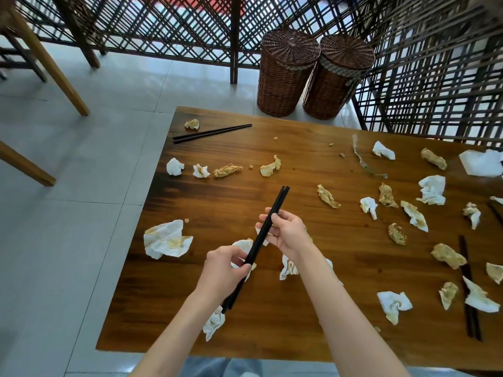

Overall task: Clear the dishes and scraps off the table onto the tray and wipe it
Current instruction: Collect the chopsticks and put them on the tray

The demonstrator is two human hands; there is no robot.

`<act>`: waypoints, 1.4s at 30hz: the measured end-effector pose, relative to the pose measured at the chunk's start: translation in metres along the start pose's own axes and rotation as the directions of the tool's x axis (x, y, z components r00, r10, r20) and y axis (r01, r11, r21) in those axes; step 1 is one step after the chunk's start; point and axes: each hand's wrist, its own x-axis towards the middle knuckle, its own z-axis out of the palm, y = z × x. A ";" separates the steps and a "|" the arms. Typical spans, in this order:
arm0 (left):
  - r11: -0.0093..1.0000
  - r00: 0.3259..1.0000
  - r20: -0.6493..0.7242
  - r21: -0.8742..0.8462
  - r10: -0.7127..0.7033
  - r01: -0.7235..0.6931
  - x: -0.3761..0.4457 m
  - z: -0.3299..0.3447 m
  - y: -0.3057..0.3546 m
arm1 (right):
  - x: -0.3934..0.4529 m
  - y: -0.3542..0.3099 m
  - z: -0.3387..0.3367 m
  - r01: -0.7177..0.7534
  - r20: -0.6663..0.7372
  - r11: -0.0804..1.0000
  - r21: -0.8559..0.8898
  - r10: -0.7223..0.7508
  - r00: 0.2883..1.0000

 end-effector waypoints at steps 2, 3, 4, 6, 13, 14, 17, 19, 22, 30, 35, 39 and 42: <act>1.000 1.000 -0.003 0.004 -0.021 0.021 0.001 0.002 0.004 | 0.000 -0.002 -0.001 0.002 -0.007 1.000 -0.026 -0.002 1.000; 1.000 1.000 -0.003 0.009 -0.030 0.030 0.001 0.002 0.005 | 0.000 -0.003 -0.003 0.002 -0.009 0.999 -0.040 -0.002 1.000; 0.999 0.999 -0.002 0.013 -0.037 0.037 0.002 0.003 0.007 | 0.000 -0.004 -0.004 0.000 -0.009 0.999 -0.049 -0.001 1.000; 0.998 0.999 -0.003 0.023 -0.050 0.050 0.003 0.005 0.009 | 0.000 -0.006 -0.006 -0.005 -0.001 0.998 -0.057 0.005 1.000; 0.996 0.996 -0.007 0.022 -0.087 0.087 0.009 0.013 0.020 | 0.009 -0.018 -0.015 -0.067 0.028 0.994 -0.084 0.069 0.997; 0.996 0.996 -0.005 0.026 -0.089 0.090 0.011 0.015 0.021 | 0.011 -0.020 -0.016 -0.081 0.027 0.993 -0.090 0.083 0.996; 0.995 0.995 -0.007 0.024 -0.099 0.099 0.017 0.021 0.023 | 0.022 -0.024 -0.019 -0.121 -0.014 0.985 -0.120 0.120 0.993; 0.995 0.996 -0.025 0.039 -0.091 0.092 0.023 0.025 0.024 | 0.030 -0.026 -0.017 -0.130 -0.048 0.981 -0.145 0.124 0.991; 0.995 0.996 -0.045 0.066 -0.074 0.077 0.034 0.029 0.026 | 0.045 -0.029 -0.012 -0.154 -0.136 0.971 -0.185 0.130 0.982; 0.997 1.000 0.027 0.074 -0.016 0.013 0.086 0.012 0.025 | 0.091 -0.045 0.017 -0.216 -0.271 0.976 -0.030 0.200 0.942; 0.995 0.997 0.077 0.104 0.000 -0.008 0.139 -0.015 0.017 | 0.125 -0.063 0.042 -0.196 -0.265 0.980 0.010 0.192 0.945; 0.994 0.994 0.111 0.104 0.017 -0.028 0.177 -0.033 0.009 | 0.154 -0.076 0.061 -0.192 -0.284 0.981 0.003 0.184 0.941; 0.992 0.990 0.130 0.111 0.053 -0.067 0.205 -0.043 0.005 | 0.172 -0.083 0.068 -0.186 -0.304 0.981 0.052 0.193 0.933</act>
